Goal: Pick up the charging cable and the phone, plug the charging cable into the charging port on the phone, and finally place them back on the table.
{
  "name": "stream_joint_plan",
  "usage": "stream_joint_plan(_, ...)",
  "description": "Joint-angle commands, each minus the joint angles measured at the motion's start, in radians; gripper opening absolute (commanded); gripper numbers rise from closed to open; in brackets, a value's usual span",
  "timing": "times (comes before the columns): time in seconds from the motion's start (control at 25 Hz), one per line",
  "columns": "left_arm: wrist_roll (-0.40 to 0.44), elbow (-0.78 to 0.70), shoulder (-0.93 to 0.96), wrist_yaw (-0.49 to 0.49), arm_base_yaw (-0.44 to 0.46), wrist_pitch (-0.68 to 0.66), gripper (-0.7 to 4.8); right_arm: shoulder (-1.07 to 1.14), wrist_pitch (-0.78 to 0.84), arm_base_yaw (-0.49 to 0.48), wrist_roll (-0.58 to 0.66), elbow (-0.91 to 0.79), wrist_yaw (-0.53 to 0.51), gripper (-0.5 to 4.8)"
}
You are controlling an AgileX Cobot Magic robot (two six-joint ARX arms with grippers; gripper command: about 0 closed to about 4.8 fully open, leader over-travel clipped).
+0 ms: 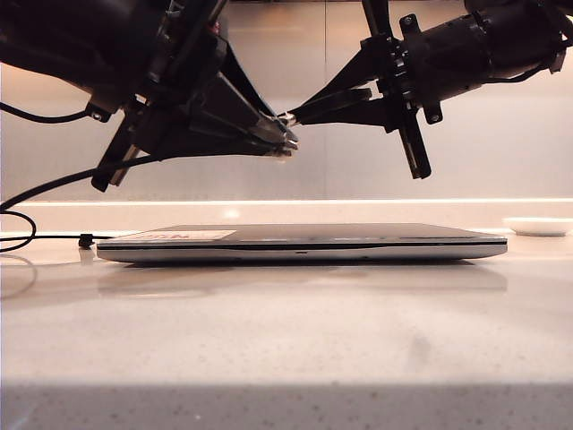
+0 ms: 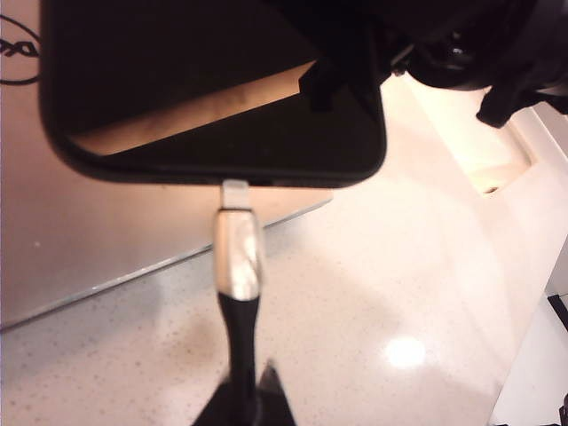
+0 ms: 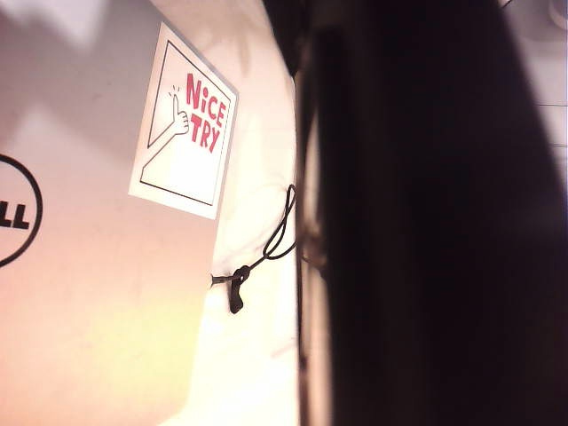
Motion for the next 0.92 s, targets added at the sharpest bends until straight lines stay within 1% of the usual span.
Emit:
stream_joint_plan(0.04, 0.002, 0.003, -0.003, 0.0, -0.002, 0.035, -0.06, -0.009, 0.043, 0.021, -0.031, 0.006, -0.016, -0.06)
stream_joint_plan(0.2, 0.002, 0.003, -0.003, 0.0, -0.002, 0.035, -0.06, -0.009, 0.043, 0.029, -0.042, 0.006, 0.005, -0.06)
stream_joint_plan(0.28, 0.002, 0.003, -0.003, 0.0, -0.002, 0.035, -0.06, -0.009, 0.043, 0.028, -0.071, 0.006, 0.007, -0.06)
stream_joint_plan(0.48, 0.002, 0.003, -0.003, 0.0, -0.002, 0.035, -0.06, -0.009, 0.047, 0.028, -0.072, 0.006, 0.049, -0.06)
stream_joint_plan(0.64, 0.002, 0.003, -0.003, 0.0, -0.002, 0.035, -0.06, -0.009, 0.051, 0.028, -0.072, 0.006, 0.048, -0.06)
stream_joint_plan(0.84, 0.002, 0.003, -0.003, 0.0, -0.002, 0.035, -0.06, -0.009, 0.05, 0.028, -0.076, 0.006, -0.006, -0.06)
stream_joint_plan(0.92, 0.002, 0.003, -0.003, 0.0, -0.002, 0.035, -0.06, -0.009, 0.042, 0.028, -0.084, 0.006, -0.045, -0.06)
